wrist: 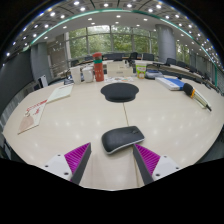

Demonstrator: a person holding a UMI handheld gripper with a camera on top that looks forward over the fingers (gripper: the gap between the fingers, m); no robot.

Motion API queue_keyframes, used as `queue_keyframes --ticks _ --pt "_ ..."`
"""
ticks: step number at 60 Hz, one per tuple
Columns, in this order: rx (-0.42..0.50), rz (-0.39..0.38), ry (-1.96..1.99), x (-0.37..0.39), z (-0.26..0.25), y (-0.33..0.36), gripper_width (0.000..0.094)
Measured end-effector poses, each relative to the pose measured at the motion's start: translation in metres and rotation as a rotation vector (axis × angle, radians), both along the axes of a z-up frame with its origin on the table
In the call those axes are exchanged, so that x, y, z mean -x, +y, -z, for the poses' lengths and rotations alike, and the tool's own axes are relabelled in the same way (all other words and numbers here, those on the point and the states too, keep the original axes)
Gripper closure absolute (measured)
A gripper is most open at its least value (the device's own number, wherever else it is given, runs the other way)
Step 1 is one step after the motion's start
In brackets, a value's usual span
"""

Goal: Arrange mouse

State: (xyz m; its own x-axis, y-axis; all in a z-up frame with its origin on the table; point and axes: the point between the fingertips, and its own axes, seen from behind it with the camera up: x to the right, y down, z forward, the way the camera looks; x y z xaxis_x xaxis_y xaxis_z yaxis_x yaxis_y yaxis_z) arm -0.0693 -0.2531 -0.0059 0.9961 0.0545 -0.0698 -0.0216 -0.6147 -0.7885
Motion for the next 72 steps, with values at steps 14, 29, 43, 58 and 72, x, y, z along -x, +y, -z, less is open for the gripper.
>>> queue_keyframes --ticks 14,29,43,58,72 --pt "0.005 0.020 -0.027 0.006 0.001 0.053 0.0081" --pt "0.001 -0.008 -0.119 0.013 0.007 0.084 0.0425" --pt "0.026 -0.090 -0.128 0.020 0.003 0.087 0.0593" --pt "-0.152 -0.116 -0.094 0.024 -0.115 0.158 0.0618" --pt "-0.211 -0.098 -0.072 -0.008 -0.143 0.302 0.0620"
